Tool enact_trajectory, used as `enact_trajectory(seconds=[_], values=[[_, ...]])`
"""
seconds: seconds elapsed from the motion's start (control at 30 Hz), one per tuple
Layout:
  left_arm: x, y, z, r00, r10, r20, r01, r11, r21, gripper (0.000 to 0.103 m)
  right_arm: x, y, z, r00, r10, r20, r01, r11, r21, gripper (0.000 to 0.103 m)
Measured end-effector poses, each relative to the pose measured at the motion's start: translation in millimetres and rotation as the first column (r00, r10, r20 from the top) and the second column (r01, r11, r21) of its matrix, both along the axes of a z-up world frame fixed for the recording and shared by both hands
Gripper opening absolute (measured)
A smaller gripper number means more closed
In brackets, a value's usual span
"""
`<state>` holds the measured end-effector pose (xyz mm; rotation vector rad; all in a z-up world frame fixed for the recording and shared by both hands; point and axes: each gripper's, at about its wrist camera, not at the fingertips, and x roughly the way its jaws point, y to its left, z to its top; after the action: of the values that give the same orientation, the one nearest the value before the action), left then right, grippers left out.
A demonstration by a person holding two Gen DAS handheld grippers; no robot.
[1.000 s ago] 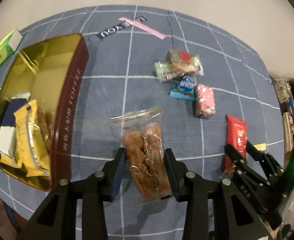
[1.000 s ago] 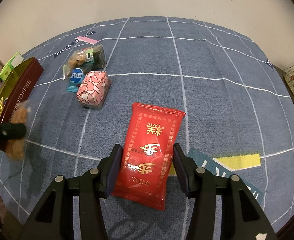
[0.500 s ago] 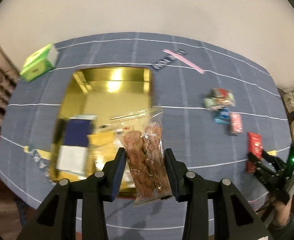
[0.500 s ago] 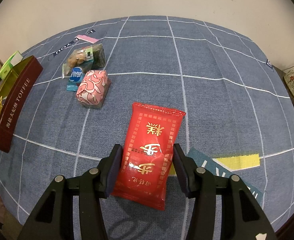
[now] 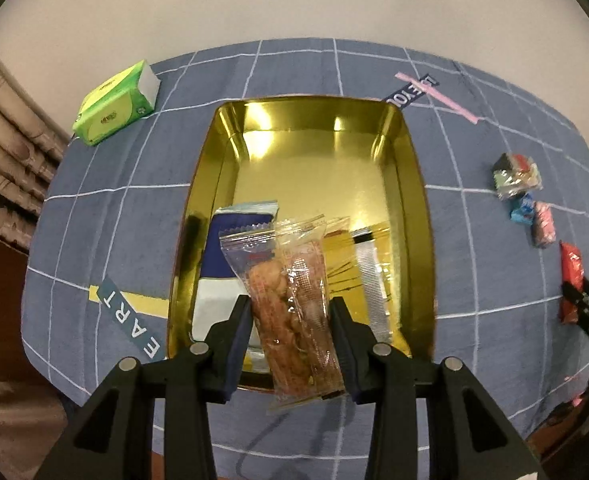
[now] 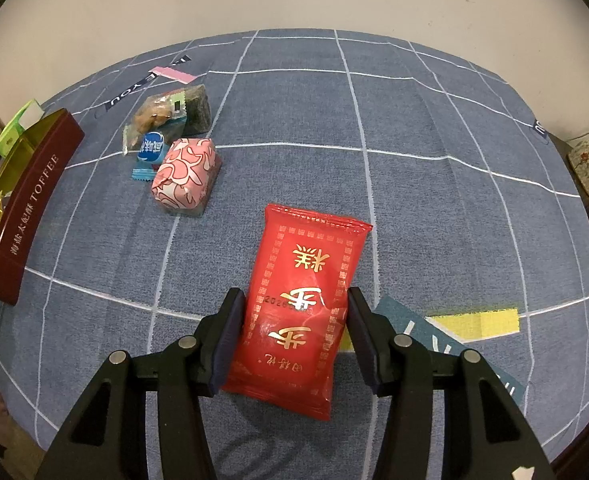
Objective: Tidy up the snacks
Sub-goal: 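Carry the nut bar bag into the gold tin with the left gripper and release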
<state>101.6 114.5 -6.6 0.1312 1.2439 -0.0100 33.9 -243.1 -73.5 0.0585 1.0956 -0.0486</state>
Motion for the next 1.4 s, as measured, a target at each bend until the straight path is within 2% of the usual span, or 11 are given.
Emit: enact_trajectory(seconds=[0.17,0.5,0.93,1.23,1.3,1.4], values=[[5,5,-13,0.999,-0.027,-0.024,0.027,0.999,0.017,0.040,0,0,0,1.000,-0.001,-0.005,0.001,1.000,-0.003,0.049],[5,13,-25,0.999,-0.043,-0.017,0.044,0.998,0.050,0.040,2,2,-1,1.000,-0.005,-0.012,0.005,1.000,-0.011,0.049],[5,20,-26,0.999,-0.038,-0.012,0.038,0.999,0.039,0.041,2,3,-1,1.000,-0.013,-0.017,0.013,1.000,-0.016,0.049],[-3,26,-20,0.999,-0.034,0.001,0.034,0.999,0.010,0.051,1,4,0,0.999,-0.029,-0.020,0.029,0.999,-0.027,0.048],[-5,28,-16,0.999,-0.035,0.013,0.035,0.999,-0.002,0.059,2,5,0,0.999,-0.028,-0.021,0.027,0.999,-0.032,0.047],[-10,29,-8,0.998,-0.046,0.036,0.047,0.999,-0.021,0.062,2,5,0,0.999,-0.033,-0.023,0.032,0.999,-0.033,0.046]])
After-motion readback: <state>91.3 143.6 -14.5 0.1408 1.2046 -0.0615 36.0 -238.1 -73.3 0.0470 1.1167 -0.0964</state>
